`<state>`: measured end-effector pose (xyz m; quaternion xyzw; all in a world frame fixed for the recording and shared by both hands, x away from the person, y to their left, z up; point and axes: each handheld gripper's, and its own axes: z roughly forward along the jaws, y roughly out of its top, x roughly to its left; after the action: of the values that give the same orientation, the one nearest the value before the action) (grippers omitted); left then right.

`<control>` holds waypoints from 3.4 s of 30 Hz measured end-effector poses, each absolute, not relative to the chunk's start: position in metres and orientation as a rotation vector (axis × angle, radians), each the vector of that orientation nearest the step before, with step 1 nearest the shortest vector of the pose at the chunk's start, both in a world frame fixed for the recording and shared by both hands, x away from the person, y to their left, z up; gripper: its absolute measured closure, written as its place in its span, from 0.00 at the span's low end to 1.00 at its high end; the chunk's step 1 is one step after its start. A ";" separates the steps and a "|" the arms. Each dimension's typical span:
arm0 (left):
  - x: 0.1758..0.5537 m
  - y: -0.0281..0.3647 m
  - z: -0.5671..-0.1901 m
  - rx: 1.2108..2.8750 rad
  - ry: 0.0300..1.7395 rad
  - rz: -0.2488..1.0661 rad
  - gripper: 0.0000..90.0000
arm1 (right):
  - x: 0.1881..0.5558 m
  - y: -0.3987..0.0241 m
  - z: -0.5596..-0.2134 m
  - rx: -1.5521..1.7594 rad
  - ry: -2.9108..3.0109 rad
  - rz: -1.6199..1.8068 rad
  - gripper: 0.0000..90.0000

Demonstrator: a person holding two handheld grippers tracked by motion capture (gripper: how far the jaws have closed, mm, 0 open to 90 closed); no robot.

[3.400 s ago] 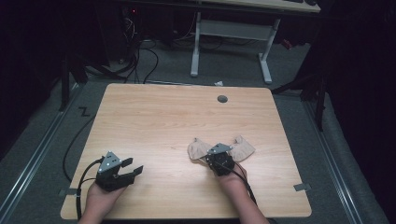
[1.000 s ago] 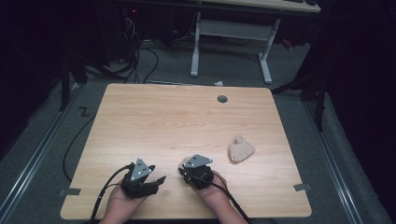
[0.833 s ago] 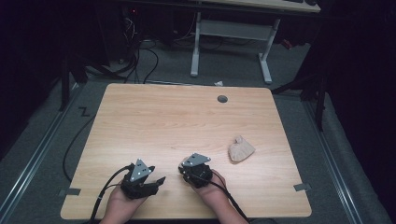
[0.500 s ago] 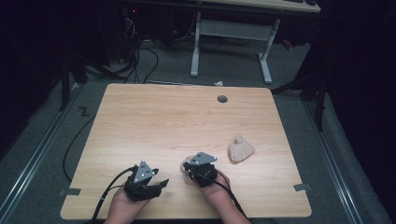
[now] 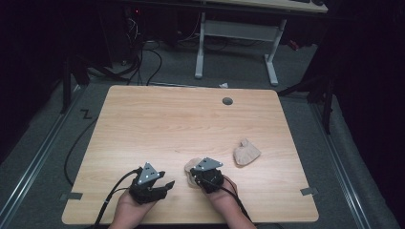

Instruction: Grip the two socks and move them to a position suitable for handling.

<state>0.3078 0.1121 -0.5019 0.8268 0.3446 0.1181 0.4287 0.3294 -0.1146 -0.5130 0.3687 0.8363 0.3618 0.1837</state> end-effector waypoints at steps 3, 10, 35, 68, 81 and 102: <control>0.308 0.105 -0.501 2.066 0.840 0.274 0.59 | 0.328 -0.117 -0.510 1.054 2.339 1.065 0.98; 0.313 0.074 -0.505 2.101 0.770 0.276 0.73 | 0.324 -0.131 -0.502 1.112 2.268 1.165 0.98; 0.338 0.043 -0.524 2.273 0.717 0.361 0.85 | 0.310 -0.203 -0.500 1.277 2.047 1.056 0.92; 0.389 0.092 -0.529 2.153 0.962 0.476 0.84 | 0.382 -0.155 -0.525 1.244 2.295 0.935 0.98; 0.383 0.108 -0.506 2.049 0.976 0.542 0.71 | 0.355 -0.233 -0.491 1.287 2.088 1.036 0.83; 0.346 0.172 -0.507 2.035 1.031 0.469 0.62 | 0.360 -0.245 -0.512 1.366 2.079 0.814 0.49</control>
<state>0.3464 0.1721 -0.5071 0.8027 0.4067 0.1848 0.3952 0.3595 -0.2455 -0.5118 0.5040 0.7673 0.3003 0.2590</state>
